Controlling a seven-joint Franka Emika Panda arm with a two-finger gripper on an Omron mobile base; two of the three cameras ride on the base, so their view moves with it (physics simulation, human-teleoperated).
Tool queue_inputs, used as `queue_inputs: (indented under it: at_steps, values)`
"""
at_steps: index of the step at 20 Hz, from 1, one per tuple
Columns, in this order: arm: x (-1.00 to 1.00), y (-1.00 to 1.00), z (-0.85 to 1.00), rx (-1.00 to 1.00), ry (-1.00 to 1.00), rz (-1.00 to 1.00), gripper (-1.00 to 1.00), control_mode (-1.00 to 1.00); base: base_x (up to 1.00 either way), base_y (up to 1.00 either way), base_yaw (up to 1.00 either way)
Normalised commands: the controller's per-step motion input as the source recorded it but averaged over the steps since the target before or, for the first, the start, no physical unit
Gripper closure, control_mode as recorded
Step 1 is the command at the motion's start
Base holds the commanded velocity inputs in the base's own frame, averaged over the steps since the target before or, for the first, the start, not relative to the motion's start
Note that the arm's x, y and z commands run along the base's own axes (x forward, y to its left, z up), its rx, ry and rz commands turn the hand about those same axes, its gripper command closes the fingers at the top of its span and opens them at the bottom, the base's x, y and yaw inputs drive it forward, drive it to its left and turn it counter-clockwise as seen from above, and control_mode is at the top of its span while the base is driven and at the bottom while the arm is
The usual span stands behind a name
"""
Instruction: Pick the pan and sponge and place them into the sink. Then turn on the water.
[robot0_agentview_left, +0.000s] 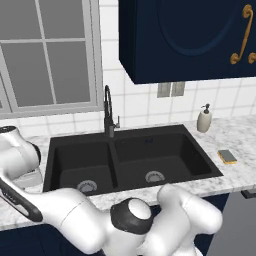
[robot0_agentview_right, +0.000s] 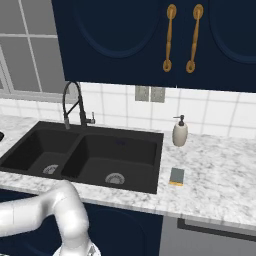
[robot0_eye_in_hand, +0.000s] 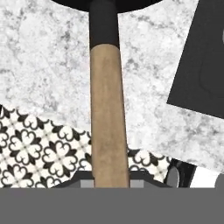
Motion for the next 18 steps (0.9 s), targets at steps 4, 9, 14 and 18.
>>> queue_inputs:
  at_steps: [4, 9, 14, 18]
  values:
    - [-0.25, -0.73, 0.63, 0.08, -0.17, 0.18, 1.00, -1.00, 0.00, 0.00, 0.00]
    - [-0.49, -0.98, 0.76, 0.04, -0.09, 0.33, 1.00, -1.00, 0.00, 0.00, 0.00]
    - [-0.42, -1.00, 0.52, 0.01, 0.00, 0.36, 1.00, -1.00, 0.00, 0.00, 0.00]
    - [-0.08, -1.00, 0.41, 0.06, -0.06, 0.27, 1.00, -1.00, 0.00, 0.00, 0.00]
